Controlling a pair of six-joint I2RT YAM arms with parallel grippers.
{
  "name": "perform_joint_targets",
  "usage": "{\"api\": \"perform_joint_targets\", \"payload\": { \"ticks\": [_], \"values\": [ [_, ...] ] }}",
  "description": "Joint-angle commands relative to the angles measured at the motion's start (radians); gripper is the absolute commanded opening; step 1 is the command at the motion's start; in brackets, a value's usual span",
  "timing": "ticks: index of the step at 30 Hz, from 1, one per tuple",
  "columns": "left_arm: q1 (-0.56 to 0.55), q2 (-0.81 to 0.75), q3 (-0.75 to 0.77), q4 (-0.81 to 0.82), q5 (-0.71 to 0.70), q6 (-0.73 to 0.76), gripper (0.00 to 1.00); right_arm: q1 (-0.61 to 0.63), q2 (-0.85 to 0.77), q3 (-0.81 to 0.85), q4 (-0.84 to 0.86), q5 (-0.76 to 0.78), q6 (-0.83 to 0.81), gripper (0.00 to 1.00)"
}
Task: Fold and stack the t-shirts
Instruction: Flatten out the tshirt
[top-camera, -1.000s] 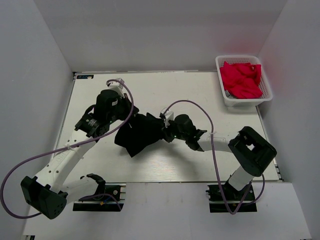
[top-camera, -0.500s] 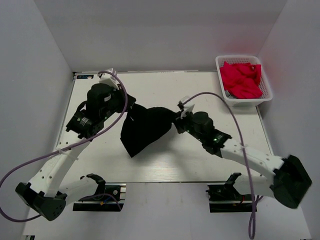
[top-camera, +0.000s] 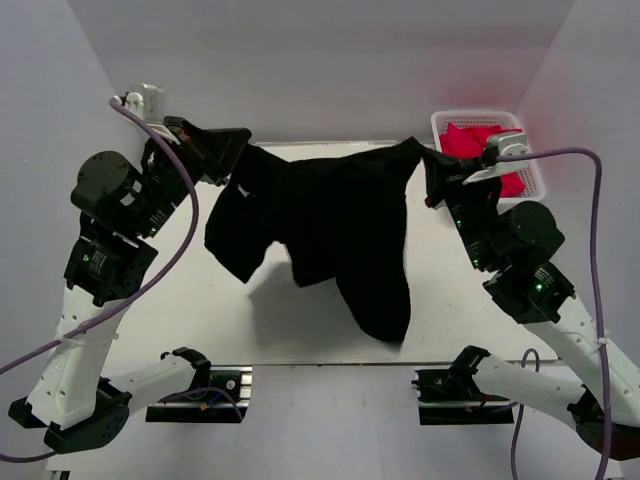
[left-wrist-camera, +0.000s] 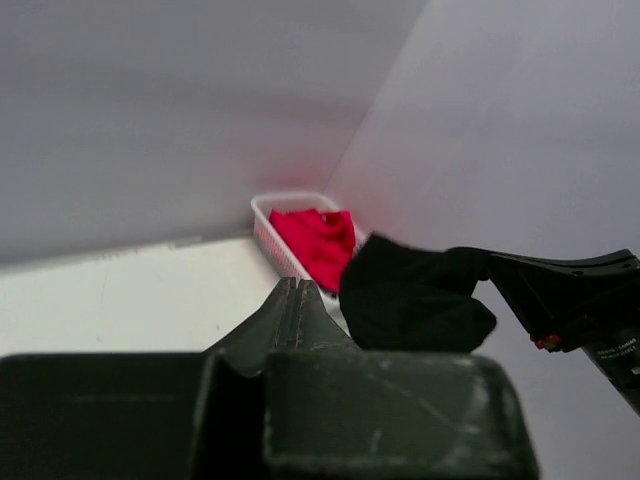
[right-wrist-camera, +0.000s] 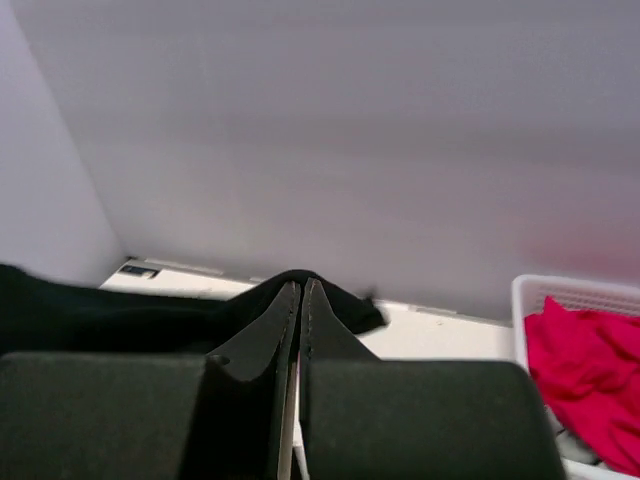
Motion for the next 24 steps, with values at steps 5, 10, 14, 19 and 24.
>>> {"api": "perform_joint_targets", "payload": {
  "ticks": [5,10,14,19,24],
  "values": [
    [0.016,0.198,0.131,0.009,-0.221,0.113,0.0,-0.005,0.177,0.121,0.108,0.249,-0.195,0.0],
    [0.016,0.395,0.344,-0.02,-0.418,0.206,0.0,-0.039,0.362,0.233,0.222,0.323,-0.335,0.0],
    [0.016,0.599,0.732,-0.065,-0.47,0.288,0.0,-0.088,0.568,0.499,0.308,0.323,-0.454,0.0],
    [0.016,0.651,0.835,0.096,-0.474,0.398,0.0,-0.134,0.718,0.825,0.306,0.309,-0.507,0.0],
    [0.016,0.495,0.719,0.084,-0.408,0.369,0.0,-0.137,0.648,0.829,0.196,0.224,-0.453,0.0]
  ]
}}
